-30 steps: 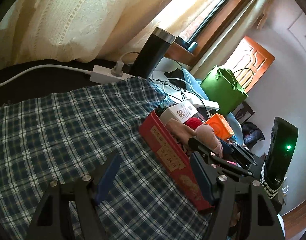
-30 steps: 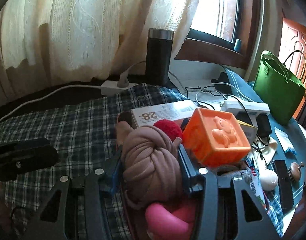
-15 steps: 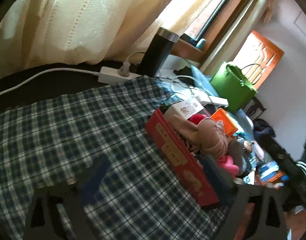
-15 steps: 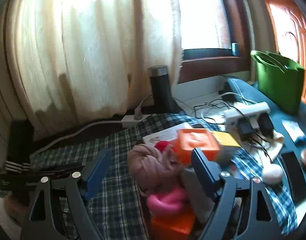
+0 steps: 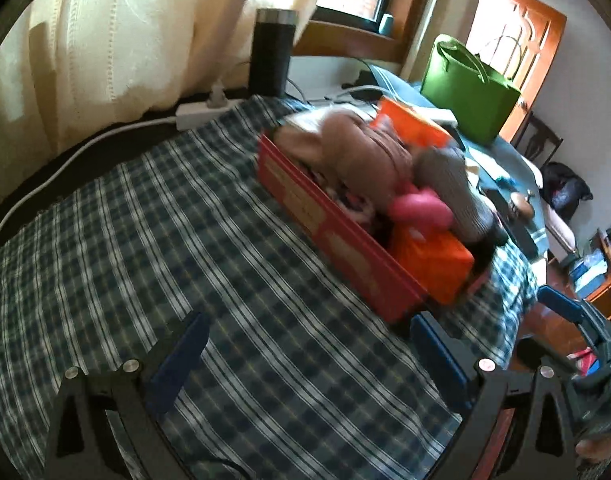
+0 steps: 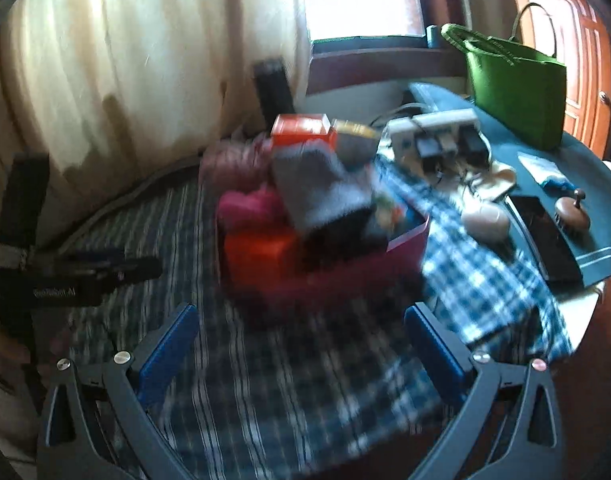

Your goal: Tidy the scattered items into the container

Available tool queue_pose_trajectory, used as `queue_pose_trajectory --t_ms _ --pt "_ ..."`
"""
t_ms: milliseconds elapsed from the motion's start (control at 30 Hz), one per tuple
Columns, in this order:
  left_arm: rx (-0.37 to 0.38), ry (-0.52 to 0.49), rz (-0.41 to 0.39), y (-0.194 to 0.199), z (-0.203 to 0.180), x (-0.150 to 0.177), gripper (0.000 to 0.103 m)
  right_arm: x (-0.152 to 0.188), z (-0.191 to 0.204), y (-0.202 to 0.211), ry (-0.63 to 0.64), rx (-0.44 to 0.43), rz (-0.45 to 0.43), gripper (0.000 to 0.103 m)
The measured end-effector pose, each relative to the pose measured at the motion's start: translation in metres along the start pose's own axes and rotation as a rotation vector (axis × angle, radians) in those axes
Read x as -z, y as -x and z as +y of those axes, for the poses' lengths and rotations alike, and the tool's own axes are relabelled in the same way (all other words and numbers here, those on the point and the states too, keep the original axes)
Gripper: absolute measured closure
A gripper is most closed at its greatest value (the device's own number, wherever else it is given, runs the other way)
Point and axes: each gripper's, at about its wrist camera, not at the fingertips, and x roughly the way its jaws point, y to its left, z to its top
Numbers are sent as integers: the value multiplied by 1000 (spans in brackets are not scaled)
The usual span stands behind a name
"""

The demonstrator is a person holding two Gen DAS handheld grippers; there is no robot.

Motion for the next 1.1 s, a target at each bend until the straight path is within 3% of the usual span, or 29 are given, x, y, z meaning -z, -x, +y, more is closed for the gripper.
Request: queue_pose_trajectory --t_ms 133,300,367,733,1100 --pt "-14 12 -23 14 -16 7 1 2 9 10 27 19 -18 0" --pt "-105 -6 -131 40 -33 10 1 -5 18 42 69 108 -123 0" --pt "-122 -12 -153 45 -38 12 1 -4 15 43 61 117 -127 0" --pt "-160 -63 -108 31 -59 20 1 6 -3 30 22 164 -103 0" --pt "-170 -93 -132 28 -61 21 1 5 -3 27 29 185 -104 0"
